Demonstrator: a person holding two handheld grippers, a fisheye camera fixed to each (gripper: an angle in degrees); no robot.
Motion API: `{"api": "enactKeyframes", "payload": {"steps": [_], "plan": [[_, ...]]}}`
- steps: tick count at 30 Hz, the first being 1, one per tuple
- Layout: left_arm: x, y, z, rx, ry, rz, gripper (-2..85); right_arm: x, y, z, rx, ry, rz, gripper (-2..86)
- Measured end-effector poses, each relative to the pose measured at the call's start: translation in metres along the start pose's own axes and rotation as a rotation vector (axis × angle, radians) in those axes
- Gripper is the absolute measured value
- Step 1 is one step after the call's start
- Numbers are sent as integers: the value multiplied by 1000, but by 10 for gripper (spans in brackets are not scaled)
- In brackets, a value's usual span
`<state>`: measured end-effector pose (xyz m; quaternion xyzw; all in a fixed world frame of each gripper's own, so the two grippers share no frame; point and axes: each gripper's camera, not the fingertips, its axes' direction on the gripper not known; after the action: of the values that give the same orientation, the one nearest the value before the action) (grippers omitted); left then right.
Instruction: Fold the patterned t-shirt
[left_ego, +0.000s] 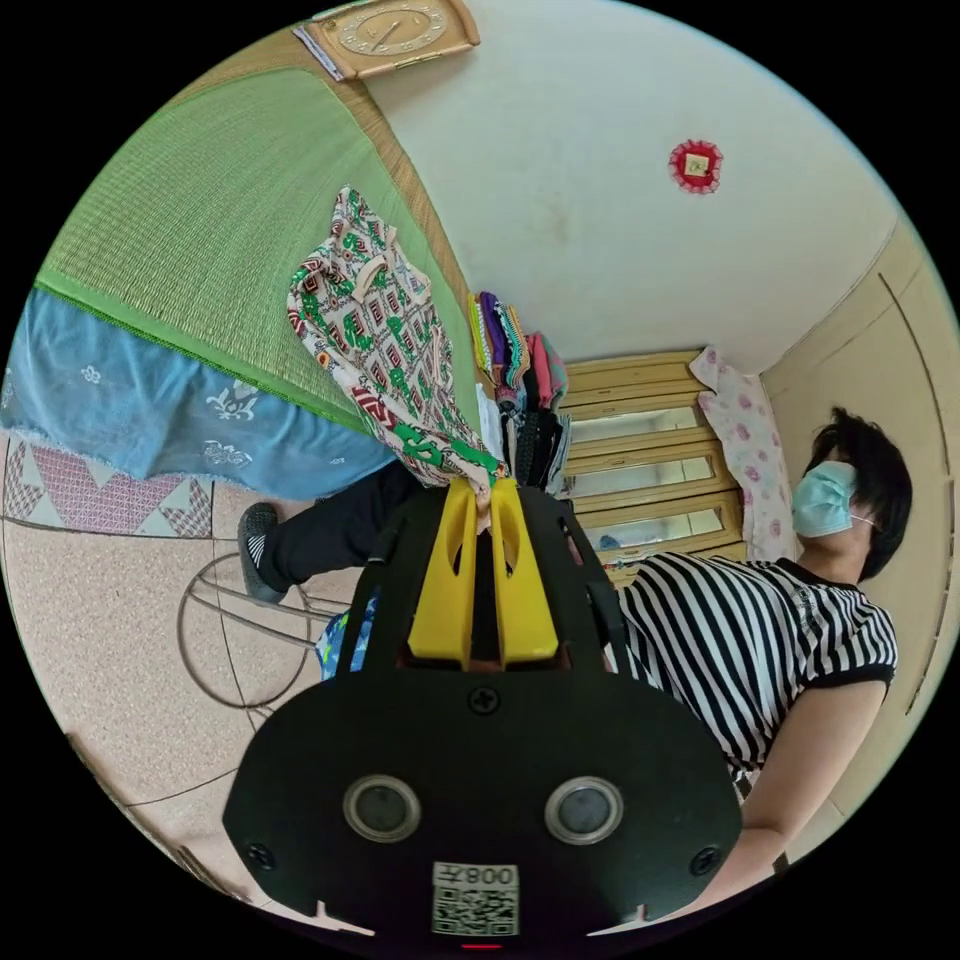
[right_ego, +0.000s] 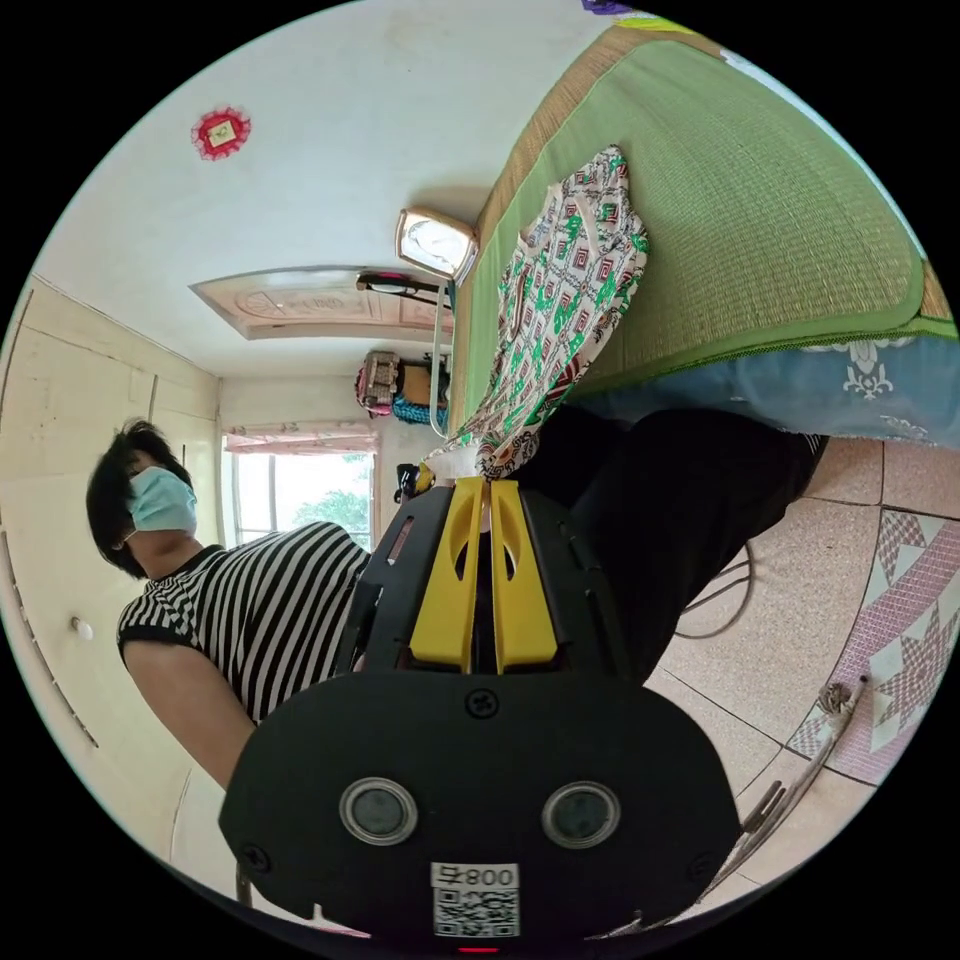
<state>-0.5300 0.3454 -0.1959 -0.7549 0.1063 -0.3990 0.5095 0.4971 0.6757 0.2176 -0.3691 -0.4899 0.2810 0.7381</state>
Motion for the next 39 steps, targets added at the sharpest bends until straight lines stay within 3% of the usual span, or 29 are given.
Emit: {"api": "enactKeyframes", "payload": {"steps": [8, 14, 28, 39], "plan": [[36, -15, -6, 47, 2, 53, 28, -31, -13, -15, 41, -18, -109, 9], [61, -72, 2, 66, -25, 118, 28, -46, -66, -24, 98, -12, -181, 9], [53, -264, 61, 100, -180, 15, 28, -7, -317, 1, 57, 75, -47, 9], [57, -356, 101, 106, -238, -23, 28, 11, -437, 34, 17, 95, -17, 9]]}}
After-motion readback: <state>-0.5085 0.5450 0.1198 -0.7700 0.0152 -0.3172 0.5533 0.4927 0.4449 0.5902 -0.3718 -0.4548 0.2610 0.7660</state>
